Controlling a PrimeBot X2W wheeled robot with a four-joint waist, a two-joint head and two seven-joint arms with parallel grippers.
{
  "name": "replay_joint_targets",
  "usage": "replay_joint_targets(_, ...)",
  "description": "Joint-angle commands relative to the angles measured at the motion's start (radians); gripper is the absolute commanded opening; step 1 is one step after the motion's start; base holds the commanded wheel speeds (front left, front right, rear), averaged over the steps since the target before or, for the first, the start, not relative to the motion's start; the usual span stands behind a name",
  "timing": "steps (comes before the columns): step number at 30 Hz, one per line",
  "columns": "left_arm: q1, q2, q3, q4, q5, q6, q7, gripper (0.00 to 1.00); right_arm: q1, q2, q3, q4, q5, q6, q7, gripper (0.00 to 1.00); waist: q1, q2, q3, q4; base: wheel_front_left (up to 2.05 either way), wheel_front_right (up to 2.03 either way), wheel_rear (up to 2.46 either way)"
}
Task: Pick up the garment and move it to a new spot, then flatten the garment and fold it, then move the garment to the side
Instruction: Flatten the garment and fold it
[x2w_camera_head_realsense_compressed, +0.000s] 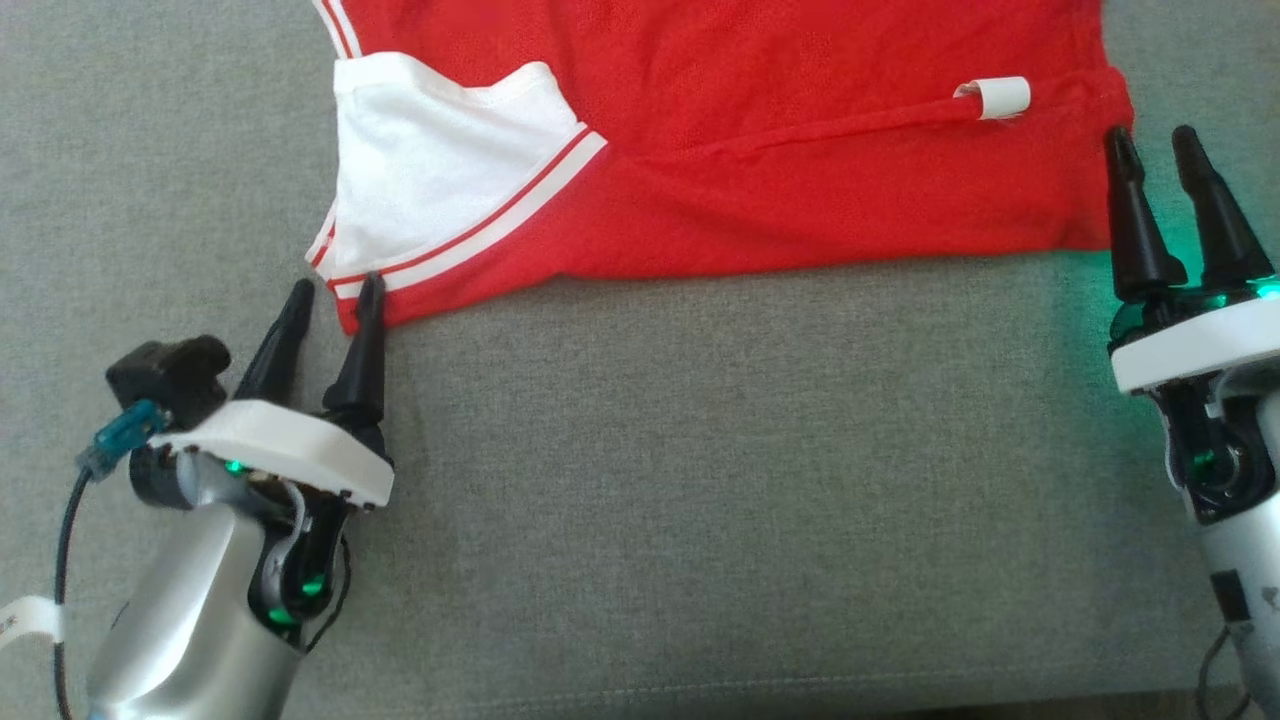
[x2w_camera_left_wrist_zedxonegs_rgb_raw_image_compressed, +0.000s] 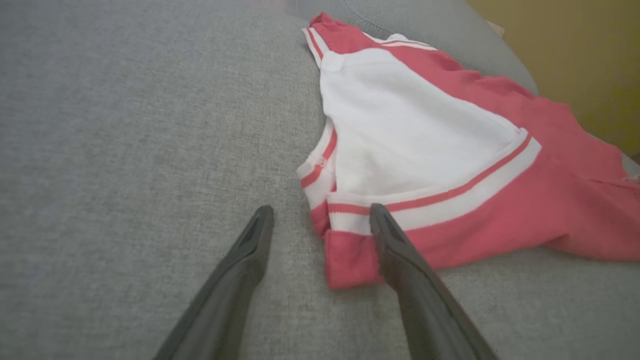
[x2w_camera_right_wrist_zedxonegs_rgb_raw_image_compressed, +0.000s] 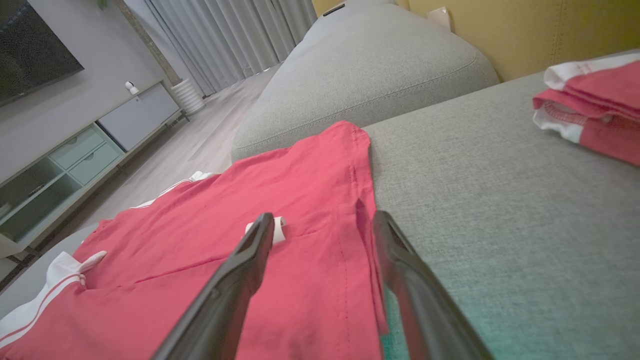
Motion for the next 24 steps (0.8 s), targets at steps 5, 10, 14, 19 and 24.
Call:
replay_joint_targets(5, 0.024, 0.042, -0.029, -0.014, 0.044, 0.016, 0.054, 0.37, 0.007, -0.013, -0.001, -0.021, 0.008, -0.001, -0.014, 1.00, 0.0000, -0.0001, -0.005, -0.001, 0.00, 0.00, 0.00)
replay_joint_targets(10, 0.046, 0.053, -0.042, -0.050, 0.060, 0.037, 0.064, 0.00, 0.006, 0.000, -0.003, 0.017, 0.003, -0.001, 0.005, 1.00, 0.0000, -0.0001, -0.017, 0.006, 0.00, 0.00, 0.00)
replay_joint_targets(14, 0.058, 0.064, -0.039, -0.074, 0.056, 0.039, 0.065, 0.00, -0.010, 0.034, -0.008, 0.089, 0.009, -0.001, 0.055, 1.00, 0.0000, -0.0001, -0.036, 0.010, 0.00, 0.00, 0.00)
replay_joint_targets(19, 0.056, 0.086, -0.037, -0.095, 0.059, 0.039, 0.072, 0.00, -0.046, 0.063, -0.007, 0.191, 0.001, -0.001, 0.105, 1.00, 0.0000, -0.0001, -0.053, 0.019, 0.00, 0.00, 0.00)
replay_joint_targets(24, 0.046, 0.101, -0.041, -0.103, 0.064, 0.039, 0.085, 0.00, -0.076, 0.075, -0.008, 0.281, -0.032, -0.001, 0.130, 1.00, 0.0000, -0.0001, -0.064, 0.028, 0.00, 0.00, 0.00)
